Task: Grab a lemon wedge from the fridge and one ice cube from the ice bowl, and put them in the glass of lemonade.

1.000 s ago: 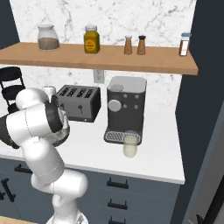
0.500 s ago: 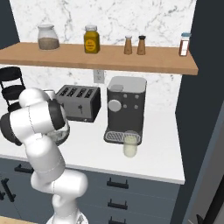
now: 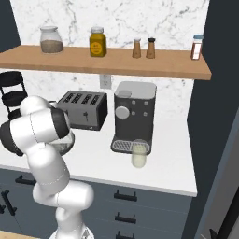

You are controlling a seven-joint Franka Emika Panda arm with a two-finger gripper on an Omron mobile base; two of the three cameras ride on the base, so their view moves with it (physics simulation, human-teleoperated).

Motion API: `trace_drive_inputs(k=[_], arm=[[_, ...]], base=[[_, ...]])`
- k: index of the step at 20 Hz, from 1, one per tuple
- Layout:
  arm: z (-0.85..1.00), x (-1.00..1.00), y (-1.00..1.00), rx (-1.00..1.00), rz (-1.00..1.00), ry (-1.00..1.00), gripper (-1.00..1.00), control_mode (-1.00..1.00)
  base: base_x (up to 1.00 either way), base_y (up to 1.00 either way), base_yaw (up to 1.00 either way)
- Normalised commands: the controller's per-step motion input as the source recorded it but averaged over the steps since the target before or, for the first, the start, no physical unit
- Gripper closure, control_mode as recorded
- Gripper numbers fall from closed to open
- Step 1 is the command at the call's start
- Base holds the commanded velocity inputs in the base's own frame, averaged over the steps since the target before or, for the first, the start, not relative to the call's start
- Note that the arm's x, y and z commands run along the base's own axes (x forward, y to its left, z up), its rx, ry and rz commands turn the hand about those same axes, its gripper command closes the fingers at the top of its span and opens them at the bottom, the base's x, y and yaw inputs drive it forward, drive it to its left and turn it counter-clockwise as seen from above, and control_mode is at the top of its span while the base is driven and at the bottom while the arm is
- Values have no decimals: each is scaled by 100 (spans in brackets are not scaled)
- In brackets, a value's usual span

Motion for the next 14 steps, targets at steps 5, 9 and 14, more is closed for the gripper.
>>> trace_drive_inputs(k=[5, 9, 14], arm=[[-14, 11, 15, 0, 0, 0, -100, -100], [0, 6, 21, 0, 0, 0, -100, -100], [0, -13, 6, 0, 0, -7, -100, -100]], base=[[0, 0, 0], [0, 0, 0], [0, 0, 0]])
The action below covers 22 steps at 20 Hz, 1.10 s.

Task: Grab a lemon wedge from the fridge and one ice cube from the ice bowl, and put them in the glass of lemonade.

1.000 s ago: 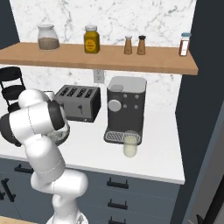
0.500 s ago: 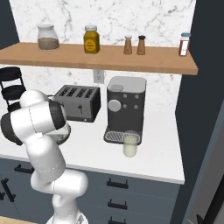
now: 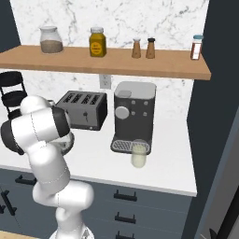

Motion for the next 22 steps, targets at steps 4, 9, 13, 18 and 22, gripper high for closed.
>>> trace_drive_inputs(k=[4, 9, 13, 18, 22], arm=[[0, -8, 0, 0, 0, -20, -100, -100], [-4, -21, 0, 0, 0, -15, -100, -100], [-2, -6, 0, 0, 0, 0, -100, -100], [0, 0, 0, 0, 0, 1, -100, -100], [7, -16, 0, 0, 0, 0, -100, -100]], base=[[0, 0, 0], [0, 0, 0], [0, 0, 0], [0, 0, 0], [0, 0, 0]])
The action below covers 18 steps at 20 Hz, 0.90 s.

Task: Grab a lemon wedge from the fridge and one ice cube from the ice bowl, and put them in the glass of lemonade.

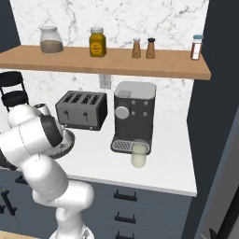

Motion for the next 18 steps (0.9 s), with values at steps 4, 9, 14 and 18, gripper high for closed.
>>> trace_drive_inputs(k=[4, 9, 14, 18], arm=[[0, -5, 0, 0, 0, 0, -100, -100], [1, 0, 0, 0, 0, 0, -100, -100], [18, 2, 0, -4, 0, 0, -100, -100], [0, -15, 0, -1, 0, 0, -100, -100]], base=[[0, 0, 0], [0, 0, 0], [0, 0, 0], [0, 0, 0]])
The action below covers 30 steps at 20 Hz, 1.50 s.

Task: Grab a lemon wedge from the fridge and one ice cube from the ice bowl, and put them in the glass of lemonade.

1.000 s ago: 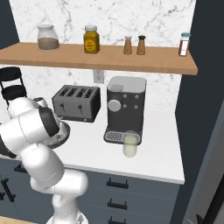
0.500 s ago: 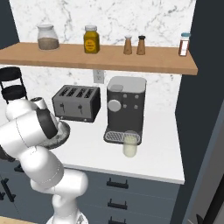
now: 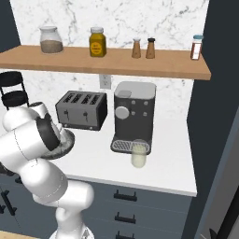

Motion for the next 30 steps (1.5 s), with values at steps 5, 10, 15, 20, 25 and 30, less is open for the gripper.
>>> trace_drive_inputs(k=[5, 10, 15, 20, 25, 30], arm=[[-6, -4, 0, 0, 0, 1, -100, -100], [-8, 0, -1, -1, 0, 1, -100, -100], [0, -1, -8, -1, 0, 0, -100, -100], [-5, -8, -12, 0, 0, 0, -100, -100], [-29, -1, 0, 0, 0, 3, -100, -100], [-3, 0, 12, -1, 0, 0, -100, -100]], base=[[0, 0, 0], [0, 0, 0], [0, 0, 0], [0, 0, 0], [0, 0, 0], [0, 0, 0]])
